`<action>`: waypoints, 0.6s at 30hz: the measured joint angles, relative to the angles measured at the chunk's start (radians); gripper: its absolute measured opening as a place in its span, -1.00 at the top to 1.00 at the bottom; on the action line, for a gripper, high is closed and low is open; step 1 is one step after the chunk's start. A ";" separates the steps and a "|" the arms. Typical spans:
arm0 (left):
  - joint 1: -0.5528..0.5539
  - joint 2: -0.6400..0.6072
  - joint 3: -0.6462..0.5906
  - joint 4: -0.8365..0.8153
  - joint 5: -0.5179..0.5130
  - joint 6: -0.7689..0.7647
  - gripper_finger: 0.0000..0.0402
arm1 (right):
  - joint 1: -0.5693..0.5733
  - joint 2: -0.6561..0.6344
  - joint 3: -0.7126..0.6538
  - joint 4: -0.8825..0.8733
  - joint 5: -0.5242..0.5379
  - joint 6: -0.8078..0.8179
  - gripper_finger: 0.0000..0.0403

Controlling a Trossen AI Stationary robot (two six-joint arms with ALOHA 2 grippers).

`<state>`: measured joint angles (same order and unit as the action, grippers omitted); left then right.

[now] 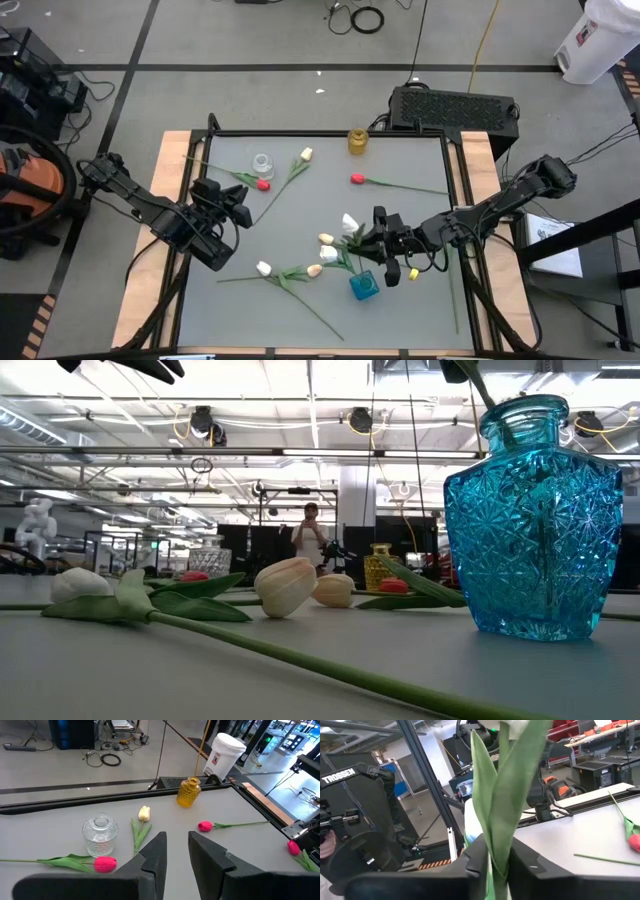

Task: Sort flowers into vase by color
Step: Put the top white tulip into the blue vase

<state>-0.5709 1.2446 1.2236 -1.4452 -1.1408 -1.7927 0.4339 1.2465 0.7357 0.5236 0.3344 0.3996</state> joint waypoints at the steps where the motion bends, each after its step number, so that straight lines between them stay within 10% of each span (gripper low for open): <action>1: 0.000 0.000 0.000 0.000 0.000 0.000 0.57 | 0.000 0.000 0.000 0.000 0.000 0.000 0.69; 18: 0.000 0.000 0.000 -0.002 0.026 0.002 0.57 | 0.001 -0.001 0.000 -0.034 -0.026 0.000 0.32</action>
<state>-0.5709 1.2446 1.2236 -1.4472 -1.1147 -1.7908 0.4347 1.2457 0.7357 0.4900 0.3080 0.3996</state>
